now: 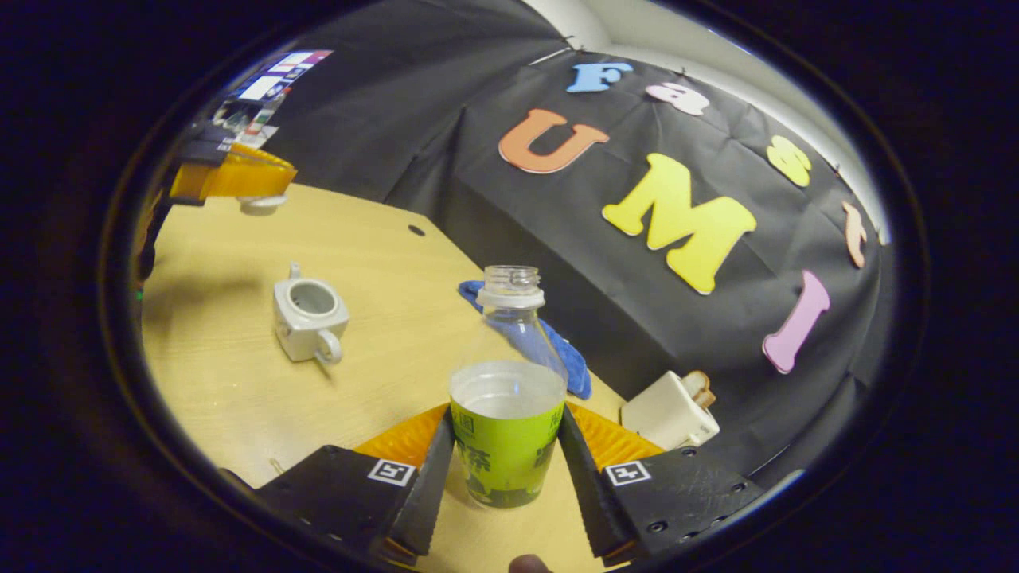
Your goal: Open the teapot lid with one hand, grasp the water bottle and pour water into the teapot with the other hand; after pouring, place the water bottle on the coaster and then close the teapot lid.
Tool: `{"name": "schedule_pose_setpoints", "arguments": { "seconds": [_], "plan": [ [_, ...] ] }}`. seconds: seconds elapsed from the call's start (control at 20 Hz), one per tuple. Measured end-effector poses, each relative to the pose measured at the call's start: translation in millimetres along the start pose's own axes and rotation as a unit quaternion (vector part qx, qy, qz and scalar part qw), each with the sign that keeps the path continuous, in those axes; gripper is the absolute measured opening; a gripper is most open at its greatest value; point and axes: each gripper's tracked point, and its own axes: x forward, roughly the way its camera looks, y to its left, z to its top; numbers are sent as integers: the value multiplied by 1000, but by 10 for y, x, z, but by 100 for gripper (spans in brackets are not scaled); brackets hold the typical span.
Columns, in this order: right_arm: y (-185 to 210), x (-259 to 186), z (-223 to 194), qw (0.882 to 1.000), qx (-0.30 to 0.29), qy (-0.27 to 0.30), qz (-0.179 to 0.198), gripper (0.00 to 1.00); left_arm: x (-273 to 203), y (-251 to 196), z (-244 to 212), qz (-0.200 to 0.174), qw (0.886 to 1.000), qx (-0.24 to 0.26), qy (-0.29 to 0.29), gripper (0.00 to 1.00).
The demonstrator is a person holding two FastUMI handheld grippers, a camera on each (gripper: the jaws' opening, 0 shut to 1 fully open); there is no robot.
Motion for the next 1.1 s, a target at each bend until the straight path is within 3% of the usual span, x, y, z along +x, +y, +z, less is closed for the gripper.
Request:
{"name": "schedule_pose_setpoints", "arguments": {
  "seconds": [0.15,0.35,0.75,0.9,1.1],
  "plan": [
    [200,154,42,995,-96,13,16,72,4,142,-53,-2,1000,-5,2,2],
    [302,250,190,983,-185,-1,8,71,42,237,-159,-6,1000,-13,9,2],
    [350,298,373,934,-353,-29,-38,72,69,309,-230,-8,1000,-9,12,2],
    [364,291,477,907,-414,-46,-61,72,89,318,-248,-10,1000,-5,15,2],
    [363,299,507,889,-451,-46,-58,71,67,349,-264,-12,1000,-1,15,2]
  ]
}}
